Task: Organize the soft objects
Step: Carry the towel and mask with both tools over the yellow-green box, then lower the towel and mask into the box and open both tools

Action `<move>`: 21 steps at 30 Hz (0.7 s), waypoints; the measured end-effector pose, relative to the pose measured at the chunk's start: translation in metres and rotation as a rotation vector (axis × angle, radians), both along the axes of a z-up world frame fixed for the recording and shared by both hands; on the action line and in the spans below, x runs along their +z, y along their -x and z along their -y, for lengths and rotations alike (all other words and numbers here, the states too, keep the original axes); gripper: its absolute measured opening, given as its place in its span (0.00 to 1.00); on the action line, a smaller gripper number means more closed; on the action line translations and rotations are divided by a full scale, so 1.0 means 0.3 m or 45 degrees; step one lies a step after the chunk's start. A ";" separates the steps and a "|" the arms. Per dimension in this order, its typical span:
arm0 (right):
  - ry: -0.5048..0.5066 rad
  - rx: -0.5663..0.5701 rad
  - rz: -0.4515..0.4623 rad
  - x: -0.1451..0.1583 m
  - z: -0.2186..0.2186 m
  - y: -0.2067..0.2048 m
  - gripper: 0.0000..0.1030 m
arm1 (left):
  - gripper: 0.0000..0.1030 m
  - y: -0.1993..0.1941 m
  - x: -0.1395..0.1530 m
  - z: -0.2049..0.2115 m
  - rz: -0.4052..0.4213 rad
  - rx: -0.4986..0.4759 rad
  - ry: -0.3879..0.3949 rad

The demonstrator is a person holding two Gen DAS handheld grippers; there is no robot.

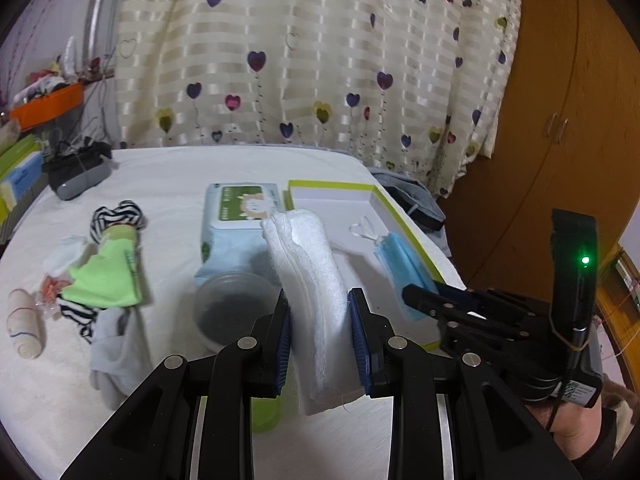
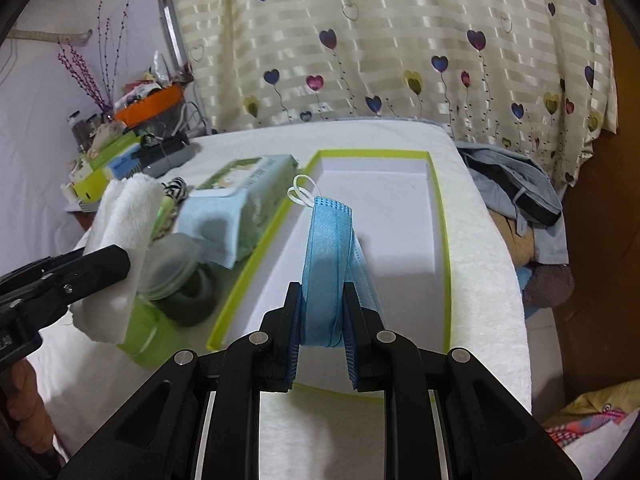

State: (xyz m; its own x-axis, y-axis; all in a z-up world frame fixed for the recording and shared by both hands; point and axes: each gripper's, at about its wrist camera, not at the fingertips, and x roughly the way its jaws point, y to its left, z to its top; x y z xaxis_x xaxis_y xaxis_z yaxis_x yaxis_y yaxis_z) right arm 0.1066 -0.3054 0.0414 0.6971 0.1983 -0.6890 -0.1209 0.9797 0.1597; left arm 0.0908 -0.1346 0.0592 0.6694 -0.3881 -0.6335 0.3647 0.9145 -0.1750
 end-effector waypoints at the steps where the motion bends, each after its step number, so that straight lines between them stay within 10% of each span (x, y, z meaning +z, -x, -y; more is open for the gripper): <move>1: 0.002 -0.002 -0.009 -0.007 0.006 -0.006 0.19 | 0.25 -0.004 -0.002 0.008 -0.002 -0.003 -0.003; 15: 0.016 -0.068 -0.087 -0.070 0.081 -0.043 0.20 | 0.25 -0.092 -0.088 0.129 -0.099 -0.073 -0.018; 21: -0.017 -0.101 -0.096 -0.079 0.116 -0.042 0.40 | 0.25 -0.124 -0.136 0.178 -0.141 -0.124 -0.023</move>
State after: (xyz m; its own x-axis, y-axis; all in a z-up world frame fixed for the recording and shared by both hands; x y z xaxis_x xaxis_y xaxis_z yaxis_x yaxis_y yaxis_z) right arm 0.1191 -0.3403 0.0175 0.6570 0.1537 -0.7380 -0.0297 0.9835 0.1783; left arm 0.1280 -0.1880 0.0183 0.5548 -0.4357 -0.7088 0.4310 0.8792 -0.2031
